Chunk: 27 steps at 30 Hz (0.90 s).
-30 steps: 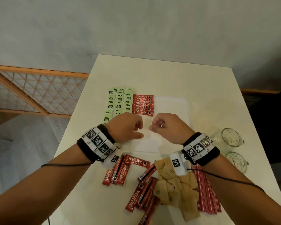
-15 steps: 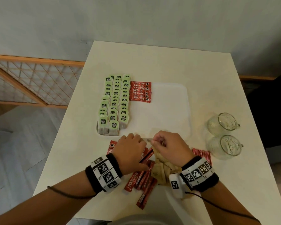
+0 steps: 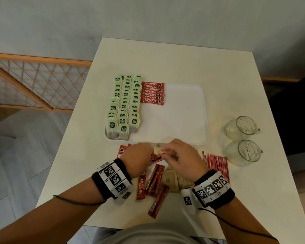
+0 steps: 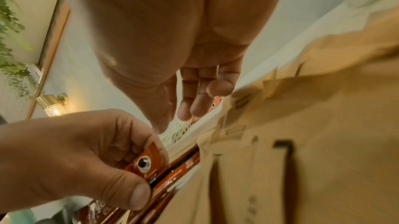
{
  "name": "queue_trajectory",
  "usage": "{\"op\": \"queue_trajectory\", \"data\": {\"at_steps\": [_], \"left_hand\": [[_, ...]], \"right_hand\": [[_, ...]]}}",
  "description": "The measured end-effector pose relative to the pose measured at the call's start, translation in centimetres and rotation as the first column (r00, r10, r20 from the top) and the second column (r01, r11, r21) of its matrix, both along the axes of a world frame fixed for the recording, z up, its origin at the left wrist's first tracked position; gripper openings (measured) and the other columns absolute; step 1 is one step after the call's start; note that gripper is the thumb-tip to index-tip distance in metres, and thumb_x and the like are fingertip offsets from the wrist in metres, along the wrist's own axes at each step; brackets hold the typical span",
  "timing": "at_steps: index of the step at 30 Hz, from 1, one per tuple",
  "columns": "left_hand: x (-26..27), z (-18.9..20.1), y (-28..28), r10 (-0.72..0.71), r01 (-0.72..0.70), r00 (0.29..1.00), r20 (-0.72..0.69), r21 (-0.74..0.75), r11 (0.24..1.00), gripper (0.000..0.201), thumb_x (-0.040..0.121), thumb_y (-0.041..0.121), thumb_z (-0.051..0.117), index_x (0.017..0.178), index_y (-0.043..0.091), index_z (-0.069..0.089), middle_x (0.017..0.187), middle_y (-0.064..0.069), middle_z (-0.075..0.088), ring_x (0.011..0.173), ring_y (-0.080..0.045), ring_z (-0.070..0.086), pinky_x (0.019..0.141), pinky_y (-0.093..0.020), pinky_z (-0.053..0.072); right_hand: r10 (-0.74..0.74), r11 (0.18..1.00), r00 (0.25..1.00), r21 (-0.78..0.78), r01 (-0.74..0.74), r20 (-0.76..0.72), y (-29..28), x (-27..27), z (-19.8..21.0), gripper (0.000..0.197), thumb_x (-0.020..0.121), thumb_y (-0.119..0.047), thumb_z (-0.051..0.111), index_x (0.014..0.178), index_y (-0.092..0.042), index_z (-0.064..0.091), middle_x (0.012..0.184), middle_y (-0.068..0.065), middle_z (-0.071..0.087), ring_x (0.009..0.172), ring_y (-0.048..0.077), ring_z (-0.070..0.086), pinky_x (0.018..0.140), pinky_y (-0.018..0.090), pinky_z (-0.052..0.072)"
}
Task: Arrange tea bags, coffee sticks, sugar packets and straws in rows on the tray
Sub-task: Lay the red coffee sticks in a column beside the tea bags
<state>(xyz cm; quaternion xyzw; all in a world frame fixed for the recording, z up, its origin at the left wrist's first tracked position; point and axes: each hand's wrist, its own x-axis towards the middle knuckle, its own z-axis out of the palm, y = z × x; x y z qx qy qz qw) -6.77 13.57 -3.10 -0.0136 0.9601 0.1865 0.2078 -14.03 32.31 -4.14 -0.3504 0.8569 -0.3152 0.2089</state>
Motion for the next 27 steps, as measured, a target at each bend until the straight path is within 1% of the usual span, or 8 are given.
{"op": "queue_trajectory", "data": {"at_steps": [4,8,11,15,21,23,25,27], "left_hand": [[0.0,0.4,-0.1,-0.002,0.003,0.999,0.046,-0.022,1.0,0.026,0.098,0.034,0.055,0.091,0.015,0.072,0.09,-0.002,0.065,0.08,-0.02,0.062,0.074,-0.035,0.052],[-0.2,0.7,-0.4,0.02,-0.02,0.999,0.028,-0.014,1.0,0.021,0.095,0.029,0.058,0.086,0.014,0.071,0.088,-0.004,0.061,0.077,-0.02,0.056,0.069,-0.032,0.045],[-0.1,1.0,-0.6,0.005,-0.005,1.0,0.015,-0.024,1.0,0.019,0.094,0.028,0.06,0.084,0.016,0.071,0.082,-0.002,0.065,0.074,-0.02,0.057,0.065,-0.031,0.044],[0.1,1.5,-0.8,-0.001,0.001,0.999,-0.041,-0.002,1.0,0.022,0.094,0.033,0.062,0.077,0.02,0.064,0.075,0.003,0.058,0.07,-0.017,0.051,0.063,-0.029,0.035],[0.1,2.3,-2.0,0.109,-0.087,0.989,-0.102,0.202,0.976,0.019,0.092,0.033,0.068,0.086,0.017,0.077,0.078,0.0,0.06,0.077,-0.016,0.057,0.075,-0.038,0.048],[-0.1,2.8,-2.5,0.172,-0.131,0.975,-0.139,0.261,0.956,0.017,0.092,0.033,0.068,0.094,0.019,0.078,0.083,0.002,0.062,0.081,-0.012,0.056,0.079,-0.034,0.048],[-0.2,3.3,-2.8,0.234,-0.179,0.958,-0.165,0.296,0.938,0.02,0.093,0.033,0.067,0.106,0.02,0.076,0.088,0.008,0.062,0.082,-0.003,0.055,0.078,-0.024,0.046],[-0.3,3.5,-3.0,0.322,-0.245,0.93,-0.179,0.352,0.903,0.018,0.092,0.034,0.069,0.103,0.021,0.074,0.088,0.013,0.064,0.079,0.0,0.057,0.074,-0.019,0.046]], "right_hand": [[0.087,0.996,0.995,0.039,-0.085,-0.053,-0.5,0.0,0.0,0.03,0.093,-0.031,0.07,0.122,-0.028,0.07,0.116,-0.015,0.056,0.109,0.007,0.05,0.094,0.027,0.046],[0.188,0.977,0.977,0.12,-0.175,-0.101,-1.1,-0.2,0.3,0.031,0.092,-0.036,0.07,0.123,-0.027,0.07,0.125,-0.012,0.059,0.114,0.012,0.046,0.101,0.033,0.039],[0.242,0.961,0.962,0.165,-0.22,-0.126,-1.4,-0.2,0.4,0.028,0.094,-0.041,0.065,0.12,-0.032,0.069,0.124,-0.016,0.061,0.112,0.012,0.047,0.099,0.035,0.037],[0.276,0.953,0.948,0.169,-0.25,-0.156,-1.9,-0.1,0.5,0.023,0.097,-0.04,0.062,0.117,-0.033,0.07,0.114,-0.017,0.065,0.105,0.012,0.049,0.088,0.03,0.031],[0.25,0.965,0.951,0.128,-0.229,-0.181,-2.3,0.0,0.2,0.024,0.103,-0.033,0.054,0.119,-0.031,0.072,0.105,-0.009,0.065,0.097,0.013,0.047,0.088,0.034,0.034],[0.217,0.974,0.959,0.1,-0.202,-0.184,-2.2,-0.3,0.0,0.026,0.103,-0.029,0.053,0.123,-0.03,0.07,0.103,-0.008,0.063,0.092,0.009,0.041,0.084,0.03,0.029],[0.163,0.986,0.97,0.052,-0.156,-0.177,-2.0,-0.6,0.0,0.026,0.103,-0.025,0.054,0.124,-0.028,0.069,0.1,-0.008,0.062,0.09,0.007,0.041,0.082,0.029,0.029],[0.087,0.996,0.988,0.003,-0.088,-0.13,-1.9,-0.9,0.3,0.021,0.102,-0.024,0.056,0.117,-0.026,0.07,0.095,-0.012,0.06,0.088,0.008,0.047,0.08,0.029,0.033]]}}
